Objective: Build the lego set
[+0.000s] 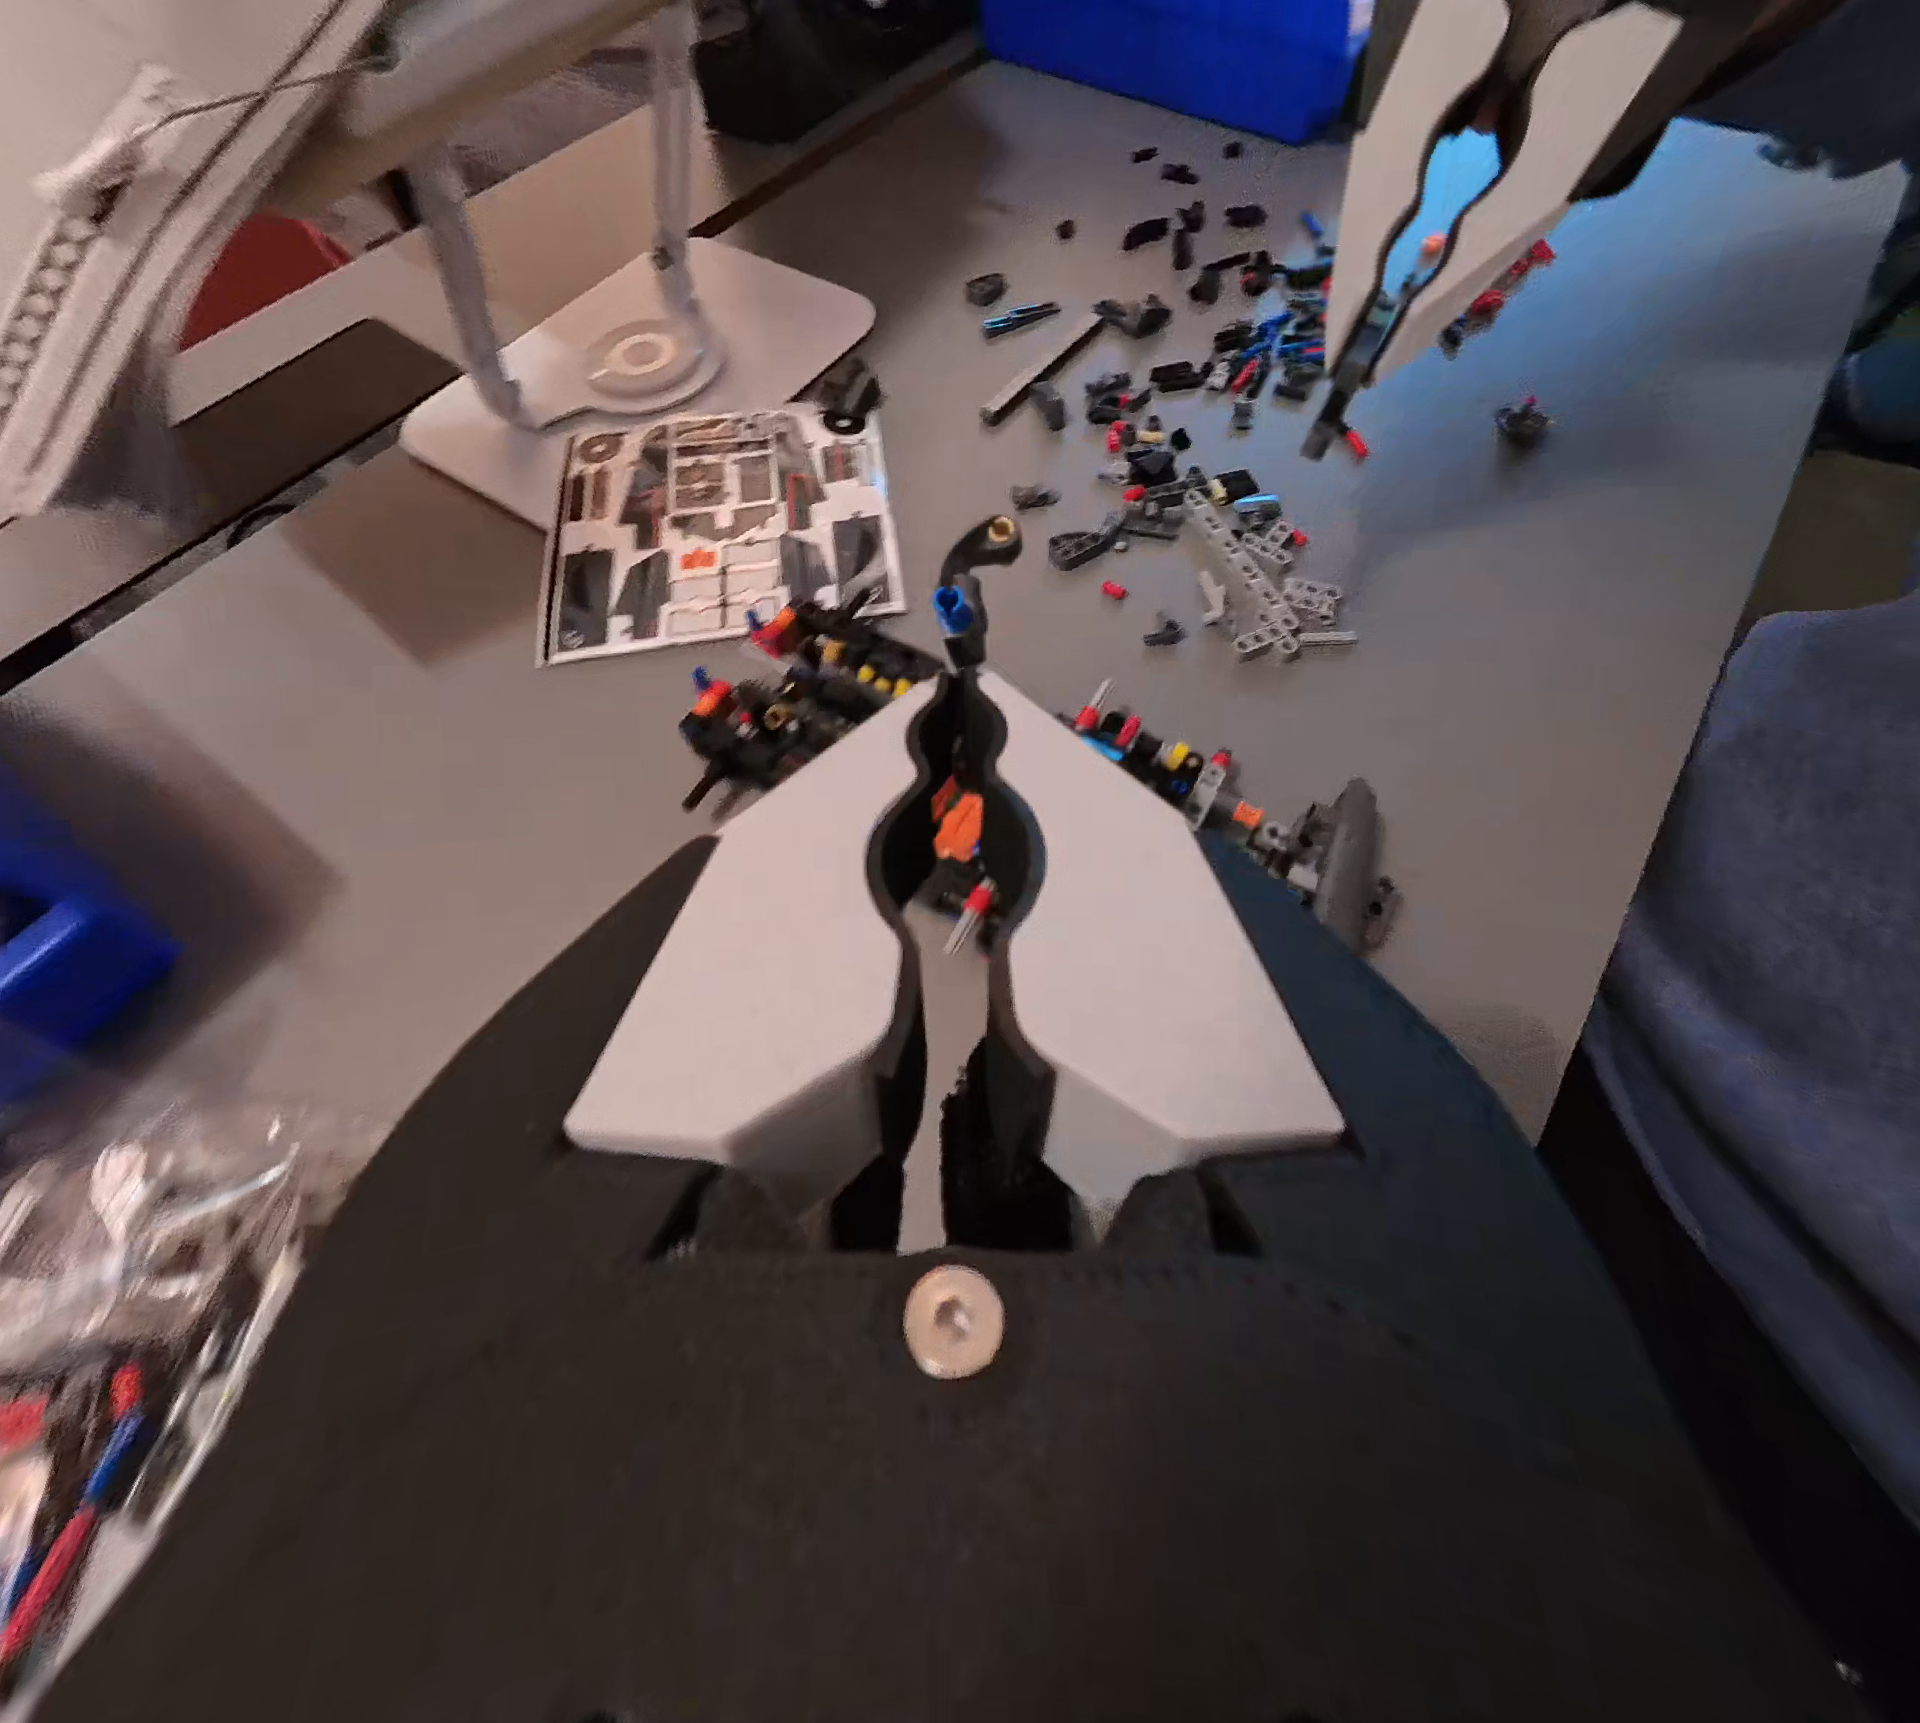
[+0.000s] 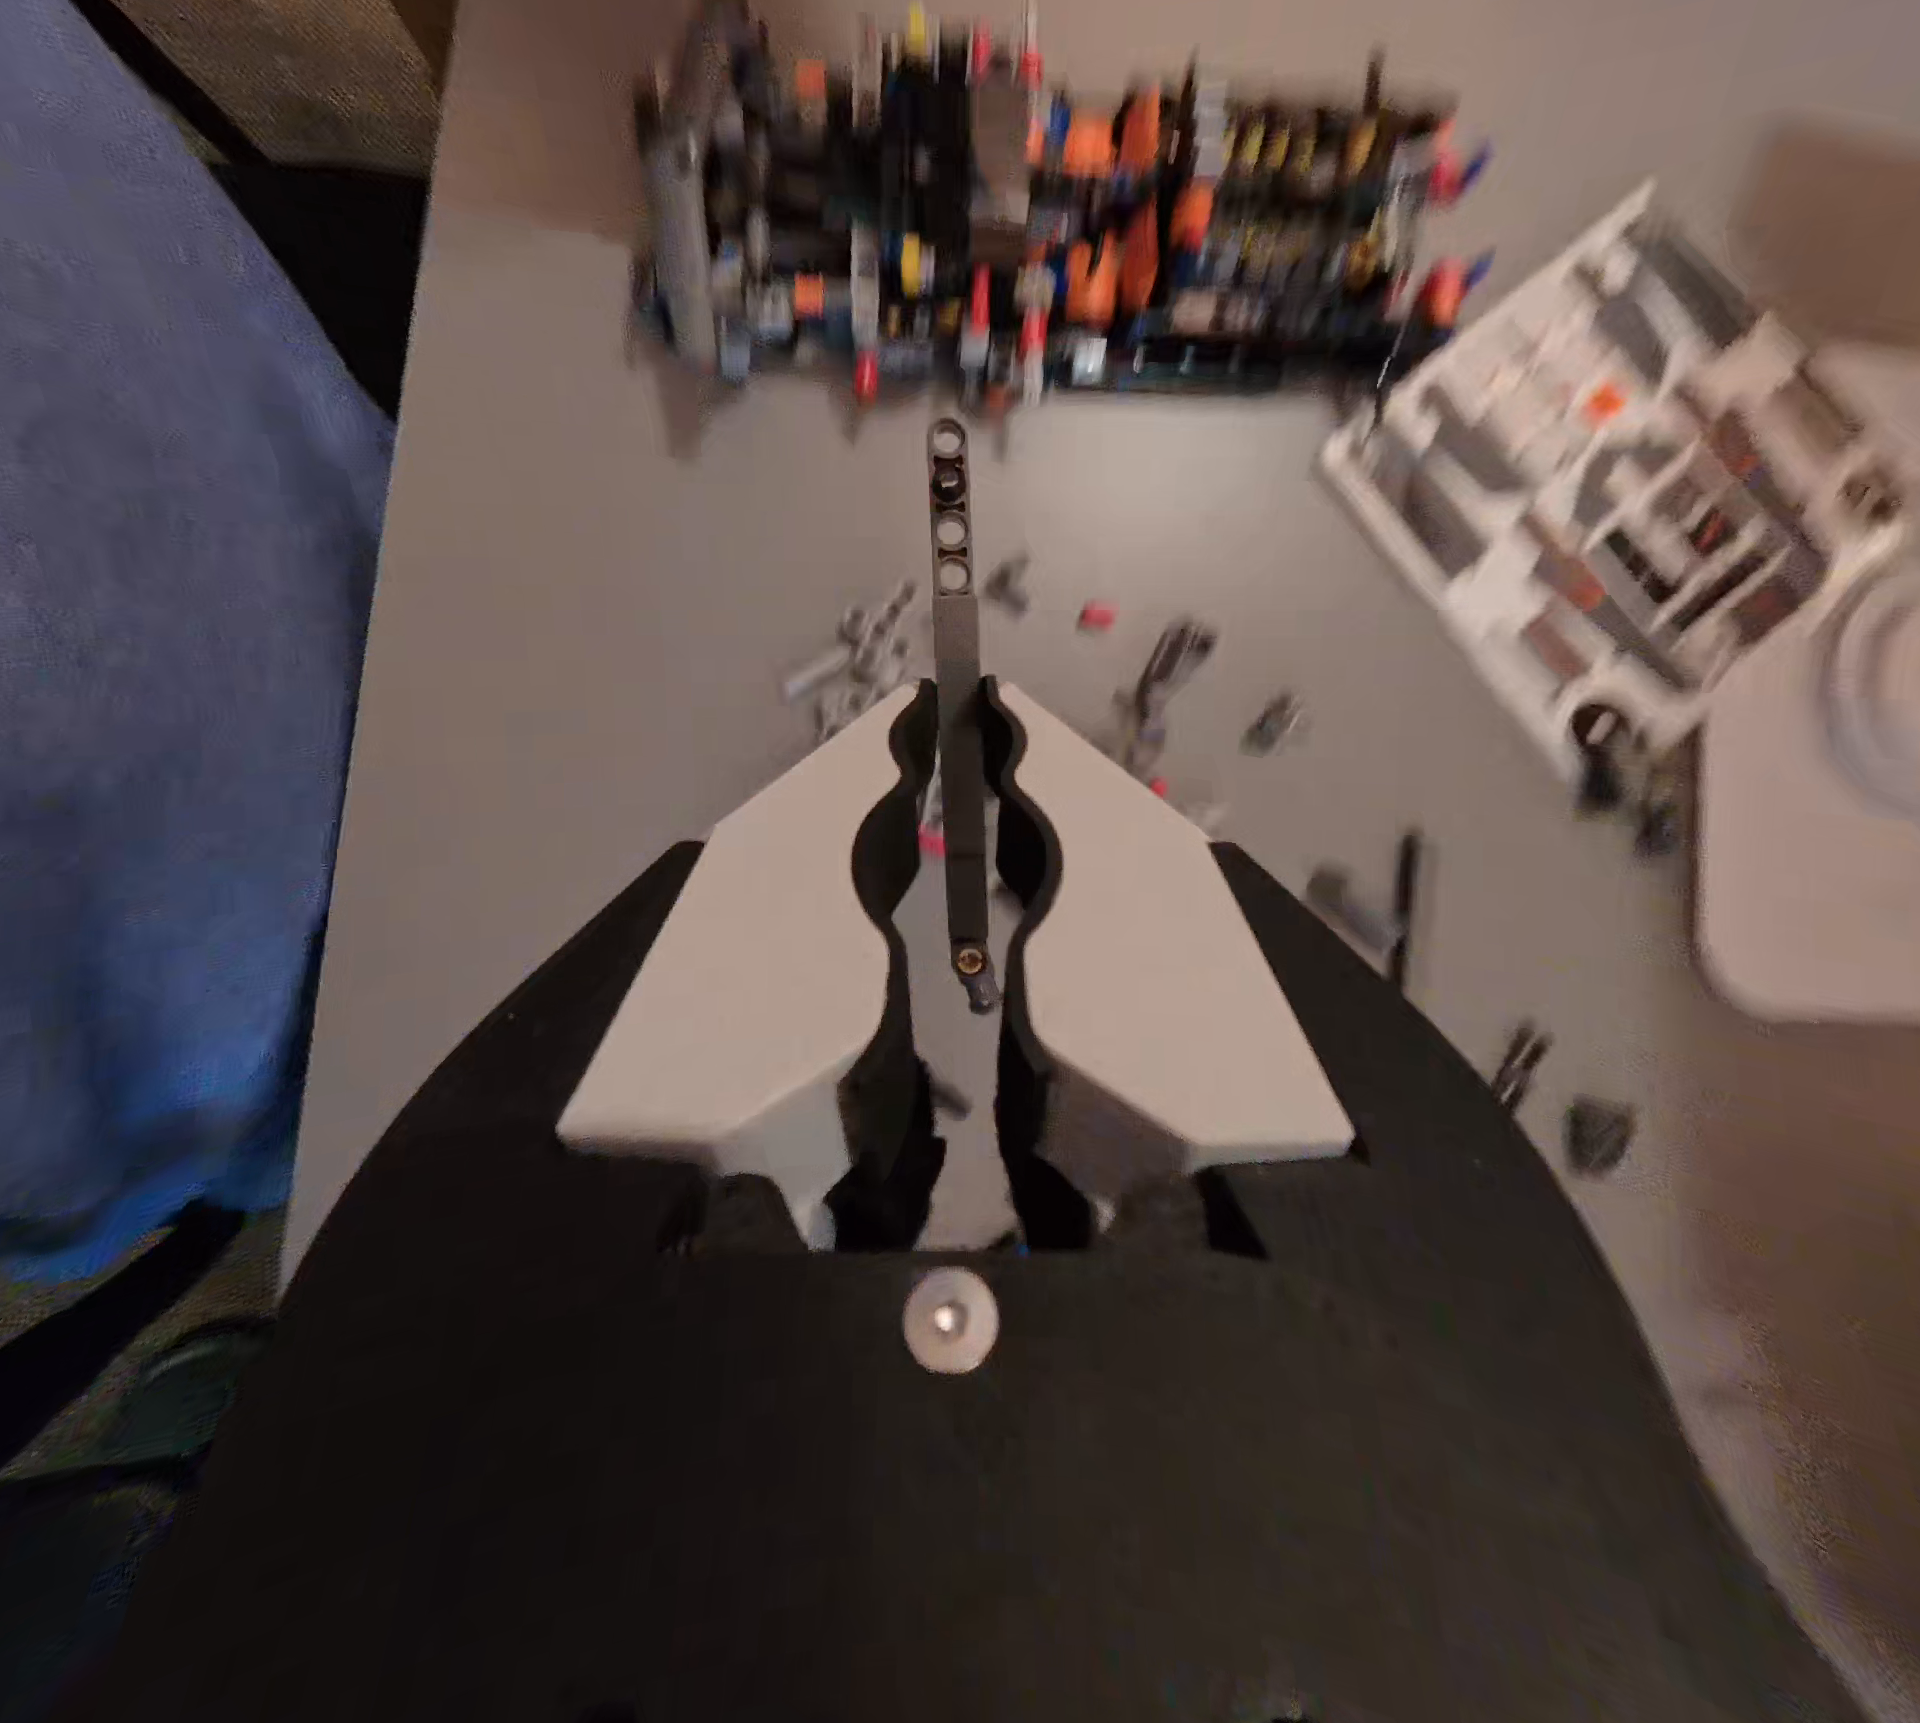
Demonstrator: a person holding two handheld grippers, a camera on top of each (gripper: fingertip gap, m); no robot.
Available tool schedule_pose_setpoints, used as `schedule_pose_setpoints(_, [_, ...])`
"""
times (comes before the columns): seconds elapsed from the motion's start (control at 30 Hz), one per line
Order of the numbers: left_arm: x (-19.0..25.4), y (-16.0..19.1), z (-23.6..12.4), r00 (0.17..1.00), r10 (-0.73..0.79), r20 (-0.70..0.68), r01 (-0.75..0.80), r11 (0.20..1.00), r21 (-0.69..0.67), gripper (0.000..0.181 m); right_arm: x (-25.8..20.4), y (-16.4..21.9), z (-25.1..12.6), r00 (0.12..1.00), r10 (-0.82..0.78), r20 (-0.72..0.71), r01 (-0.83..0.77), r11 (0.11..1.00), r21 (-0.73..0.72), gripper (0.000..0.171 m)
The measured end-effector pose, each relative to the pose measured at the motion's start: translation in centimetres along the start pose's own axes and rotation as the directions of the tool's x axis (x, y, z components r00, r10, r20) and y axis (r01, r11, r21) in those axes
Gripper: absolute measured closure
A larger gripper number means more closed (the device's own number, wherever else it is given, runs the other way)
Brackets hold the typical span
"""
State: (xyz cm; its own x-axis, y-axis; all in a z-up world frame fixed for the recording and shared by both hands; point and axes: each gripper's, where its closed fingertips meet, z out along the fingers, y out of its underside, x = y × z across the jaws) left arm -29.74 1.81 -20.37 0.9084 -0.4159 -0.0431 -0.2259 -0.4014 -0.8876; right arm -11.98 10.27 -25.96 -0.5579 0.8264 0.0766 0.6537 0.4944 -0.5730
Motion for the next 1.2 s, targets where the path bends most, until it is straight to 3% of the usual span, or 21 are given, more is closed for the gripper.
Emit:
schedule_pose_setpoints(0.03, [0.6, -0.4, 0.8, 1.0, 0.014, -0.022, -0.014, 1.0, -0.004, 0.181, -0.7, 1.8, 0.1, 0.999, 0.032, -0.01, -0.033, 0.999, -0.016, 0.166])
schedule_pose_setpoints(0.2, [3.3, -2.0, 4.3, 0.991, 0.054, -0.119, -0.057, 0.998, -0.02, 0.181, -5.6, 6.5, 1.1, 0.995, 0.086, 0.054, -0.085, 0.996, -0.013, 0.166])
schedule_pose_setpoints(0.47, [7.3, -3.0, 8.4, 0.969, 0.037, -0.245, -0.054, 0.997, -0.063, 0.181, -8.5, 8.7, 4.5, 0.996, 0.037, 0.084, -0.032, 0.997, -0.068, 0.165])
schedule_pose_setpoints(0.8, [10.7, -3.1, 10.6, 0.944, 0.014, -0.329, -0.05, 0.994, -0.101, 0.181, -7.0, 7.2, 2.3, 0.998, 0.064, -0.019, -0.063, 0.997, 0.04, 0.147])
schedule_pose_setpoints(1.03, [13.1, -3.1, 11.6, 0.928, 0.039, -0.371, -0.093, 0.987, -0.128, 0.181, -4.4, 1.4, -2.9, 0.983, 0.144, -0.111, -0.103, 0.944, 0.312, 0.147])
schedule_pose_setpoints(1.2, [15.2, -2.6, 12.3, 0.915, 0.061, -0.398, -0.139, 0.976, -0.168, 0.181, -4.2, 0.5, -3.0, 0.982, 0.138, -0.131, -0.091, 0.946, 0.311, 0.149])
